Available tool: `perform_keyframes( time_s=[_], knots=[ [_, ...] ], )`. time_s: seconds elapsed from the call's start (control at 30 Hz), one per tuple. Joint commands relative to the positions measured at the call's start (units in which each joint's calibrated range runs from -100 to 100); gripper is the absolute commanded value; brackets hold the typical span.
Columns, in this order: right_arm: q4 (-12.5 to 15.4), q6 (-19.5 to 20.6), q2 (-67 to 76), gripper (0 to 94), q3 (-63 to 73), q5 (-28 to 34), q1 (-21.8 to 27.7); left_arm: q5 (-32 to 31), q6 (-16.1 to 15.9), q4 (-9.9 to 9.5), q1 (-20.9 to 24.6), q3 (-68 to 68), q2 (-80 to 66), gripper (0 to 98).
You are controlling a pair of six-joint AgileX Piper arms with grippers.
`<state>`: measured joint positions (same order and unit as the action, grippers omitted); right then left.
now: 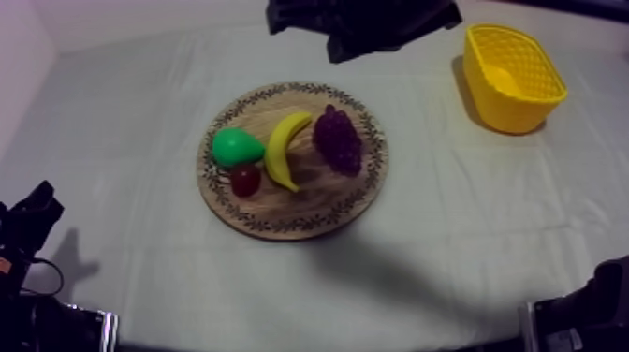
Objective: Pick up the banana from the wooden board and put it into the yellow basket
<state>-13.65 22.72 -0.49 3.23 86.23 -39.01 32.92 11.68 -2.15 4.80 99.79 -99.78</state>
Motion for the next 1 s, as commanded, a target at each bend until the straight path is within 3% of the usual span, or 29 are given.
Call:
perform_keyframes(
  time_s=[0.0,0.13,0.23,0.27,0.4,0.57,0.73,0.97],
  knots=[
    [-0.6,0.1,-1.3,0.4,1.9,3.0,-0.5,0.0,0.0,-0.03,0.0,0.0,0.0,0.1],
    [-0.4,0.0,-2.6,0.6,4.0,5.3,-0.9,0.0,0.0,-0.03,0.0,0.0,0.0,0.1],
    [-0.1,0.0,-3.1,6.1,4.6,5.9,-0.8,0.0,0.0,-0.03,0.0,0.0,0.0,0.1],
    [0.1,0.2,-3.1,11.2,4.7,6.1,-0.7,0.0,0.0,-0.03,0.0,0.0,0.0,0.1],
    [1.5,0.7,-3.5,47.8,5.1,6.4,0.1,0.0,0.0,-0.03,0.0,0.0,0.0,0.1],
    [2.3,0.5,-4.3,71.1,5.1,6.2,0.4,0.0,0.0,-0.03,0.0,0.0,0.0,0.1],
    [2.9,-0.1,-4.9,73.8,5.0,5.4,0.4,0.0,0.0,-0.03,0.0,0.0,0.0,0.1],
    [4.2,-1.8,-8.2,66.7,3.1,1.3,0.5,0.0,0.0,-0.03,0.0,0.0,0.0,0.1]
  ],
)
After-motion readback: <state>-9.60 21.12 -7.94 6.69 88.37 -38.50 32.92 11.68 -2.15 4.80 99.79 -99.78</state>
